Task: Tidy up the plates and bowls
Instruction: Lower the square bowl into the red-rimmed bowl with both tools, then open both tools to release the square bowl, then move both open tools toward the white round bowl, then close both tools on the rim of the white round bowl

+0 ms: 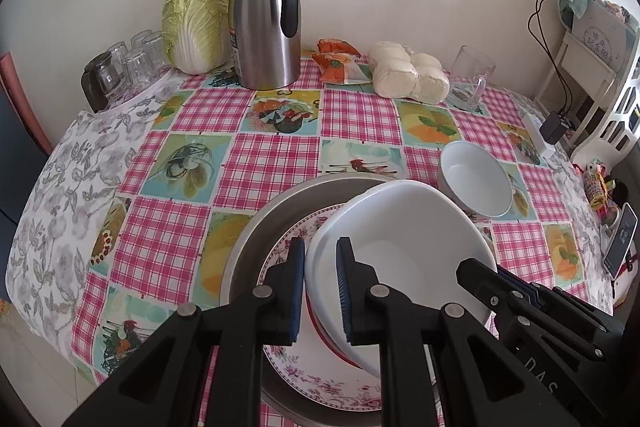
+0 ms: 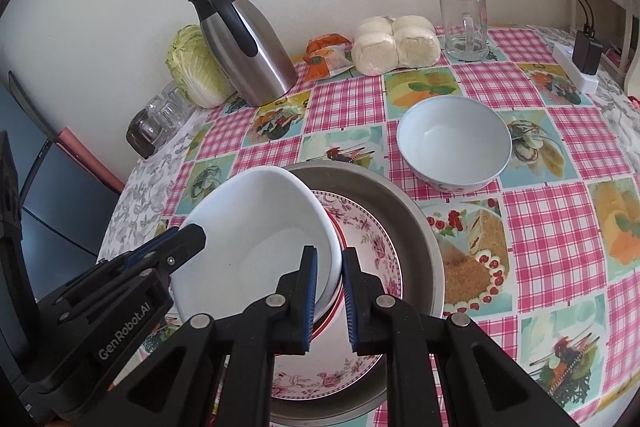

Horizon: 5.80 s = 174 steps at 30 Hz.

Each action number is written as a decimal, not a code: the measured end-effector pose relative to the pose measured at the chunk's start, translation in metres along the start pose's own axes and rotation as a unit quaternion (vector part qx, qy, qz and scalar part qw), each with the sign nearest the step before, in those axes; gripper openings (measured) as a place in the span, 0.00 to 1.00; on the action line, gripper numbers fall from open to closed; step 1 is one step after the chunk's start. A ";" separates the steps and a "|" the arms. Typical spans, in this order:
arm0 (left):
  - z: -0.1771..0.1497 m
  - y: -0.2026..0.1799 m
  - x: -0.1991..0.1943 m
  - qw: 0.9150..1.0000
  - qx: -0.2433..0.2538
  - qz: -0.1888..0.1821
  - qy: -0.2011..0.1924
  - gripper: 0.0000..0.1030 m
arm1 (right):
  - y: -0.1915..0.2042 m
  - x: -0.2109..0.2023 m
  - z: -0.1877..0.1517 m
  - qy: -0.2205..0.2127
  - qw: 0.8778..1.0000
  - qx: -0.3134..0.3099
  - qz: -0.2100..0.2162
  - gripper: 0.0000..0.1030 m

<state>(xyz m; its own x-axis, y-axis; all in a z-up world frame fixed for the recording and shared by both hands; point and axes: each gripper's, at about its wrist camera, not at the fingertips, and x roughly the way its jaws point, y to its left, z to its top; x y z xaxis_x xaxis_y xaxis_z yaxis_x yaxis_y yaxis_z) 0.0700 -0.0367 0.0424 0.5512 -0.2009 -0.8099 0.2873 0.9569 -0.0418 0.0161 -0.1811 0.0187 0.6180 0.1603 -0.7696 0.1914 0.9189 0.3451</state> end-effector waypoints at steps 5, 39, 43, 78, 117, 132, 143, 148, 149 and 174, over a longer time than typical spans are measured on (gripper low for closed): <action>0.000 0.000 0.001 1.000 0.003 0.006 0.001 0.14 | 0.000 0.000 0.000 -0.001 1.000 0.000 0.000 0.15; 0.003 0.004 -0.009 1.000 -0.002 0.000 -0.013 0.16 | -0.003 0.002 0.000 0.004 1.000 0.012 0.012 0.17; 0.003 0.003 -0.010 1.000 -0.002 0.000 -0.014 0.17 | -0.002 0.002 0.000 0.006 1.000 0.009 0.010 0.17; 0.001 0.053 -0.028 0.987 -0.099 0.106 -0.062 1.00 | -0.013 -0.020 0.007 -0.043 0.999 0.022 -0.025 1.00; 0.066 -0.108 -0.025 0.991 -0.009 -0.057 -0.120 1.00 | -0.200 -0.067 0.017 -0.105 0.969 0.211 -0.069 1.00; 0.058 -0.174 0.034 0.992 0.072 -0.085 -0.061 1.00 | -0.249 -0.044 0.009 -0.085 0.960 0.255 -0.077 1.00; 0.060 -0.177 0.064 0.996 0.058 -0.054 -0.050 1.00 | -0.249 -0.014 0.020 -0.090 0.958 0.269 -0.030 1.00; 0.062 -0.169 0.077 0.998 0.040 -0.043 -0.033 0.92 | -0.235 0.003 0.030 -0.085 0.964 0.250 -0.023 0.97; 0.063 -0.167 0.080 0.998 0.035 -0.043 -0.030 0.91 | -0.234 0.007 0.031 -0.084 0.965 0.246 -0.019 0.96; 0.060 -0.155 0.098 1.000 -0.002 -0.013 -0.019 0.89 | -0.182 0.068 0.044 -0.061 0.981 0.180 0.040 0.24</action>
<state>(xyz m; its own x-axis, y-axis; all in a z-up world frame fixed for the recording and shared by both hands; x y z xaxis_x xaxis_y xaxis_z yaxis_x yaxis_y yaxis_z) 0.1258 -0.2171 0.0048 0.5731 -0.2338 -0.7854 0.2987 0.9521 -0.0654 0.0569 -0.3537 -0.0723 0.7247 0.1630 -0.6695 0.3808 0.7151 0.5862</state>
